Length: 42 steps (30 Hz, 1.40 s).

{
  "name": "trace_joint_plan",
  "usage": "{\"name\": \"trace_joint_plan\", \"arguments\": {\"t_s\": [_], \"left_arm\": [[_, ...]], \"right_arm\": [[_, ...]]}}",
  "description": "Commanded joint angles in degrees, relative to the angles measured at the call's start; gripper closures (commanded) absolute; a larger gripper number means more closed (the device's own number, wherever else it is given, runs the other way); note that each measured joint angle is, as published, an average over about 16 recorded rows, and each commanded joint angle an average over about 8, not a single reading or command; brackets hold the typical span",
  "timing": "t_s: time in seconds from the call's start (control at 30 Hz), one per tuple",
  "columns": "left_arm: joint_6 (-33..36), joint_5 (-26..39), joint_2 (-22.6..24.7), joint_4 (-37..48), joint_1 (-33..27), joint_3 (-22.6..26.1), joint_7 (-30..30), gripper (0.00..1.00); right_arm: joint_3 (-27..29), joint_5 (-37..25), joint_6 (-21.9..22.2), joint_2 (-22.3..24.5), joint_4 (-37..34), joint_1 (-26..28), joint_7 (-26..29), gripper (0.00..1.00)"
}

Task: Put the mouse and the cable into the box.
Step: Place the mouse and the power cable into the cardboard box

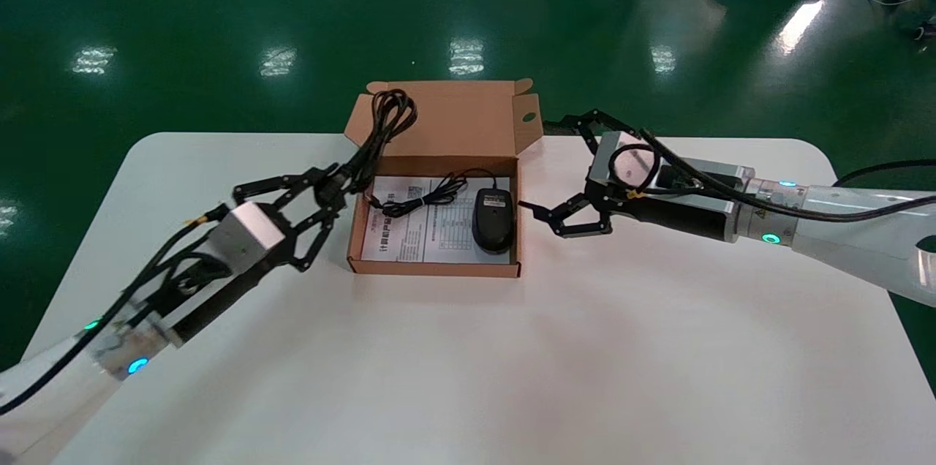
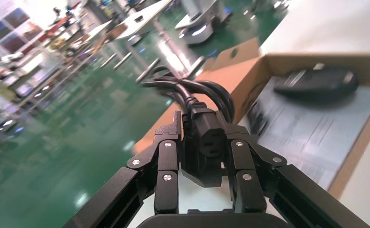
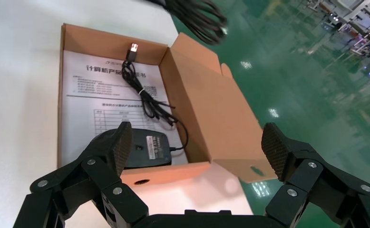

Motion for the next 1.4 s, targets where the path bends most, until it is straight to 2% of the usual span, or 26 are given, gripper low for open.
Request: {"name": "trace_joint_plan", "arguments": {"t_s": [0.03, 0.17, 0.3, 0.47, 0.73, 1.4], "left_arm": [[1.4, 1.4, 2.5, 4.3, -4.6, 2.6, 0.7, 1.00], [6.0, 1.8, 5.4, 13.1, -10.2, 4.1, 4.0, 1.00], [10.7, 1.8, 6.3, 20.2, -14.3, 4.6, 7.2, 1.00], [17.6, 1.5, 5.2, 26.6, -17.2, 5.1, 8.9, 1.00], [29.1, 1.9, 1.6, 33.3, -19.6, 6.9, 6.6, 1.00], [31.9, 3.9, 5.3, 48.3, -24.7, 8.4, 12.9, 1.00]], "right_arm": [[0.0, 0.1, 0.0, 0.1, -0.1, 0.0, 0.0, 0.00], [0.0, 0.1, 0.0, 0.1, -0.1, 0.1, 0.0, 0.00], [0.0, 0.1, 0.0, 0.0, -0.2, 0.1, -0.1, 0.00], [0.0, 0.1, 0.0, 0.0, -0.3, 0.1, -0.1, 0.00], [0.0, 0.1, -0.1, 0.0, -0.4, 0.1, -0.2, 0.00], [0.0, 0.1, -0.1, 0.0, -0.5, 0.2, -0.2, 0.00]]}}
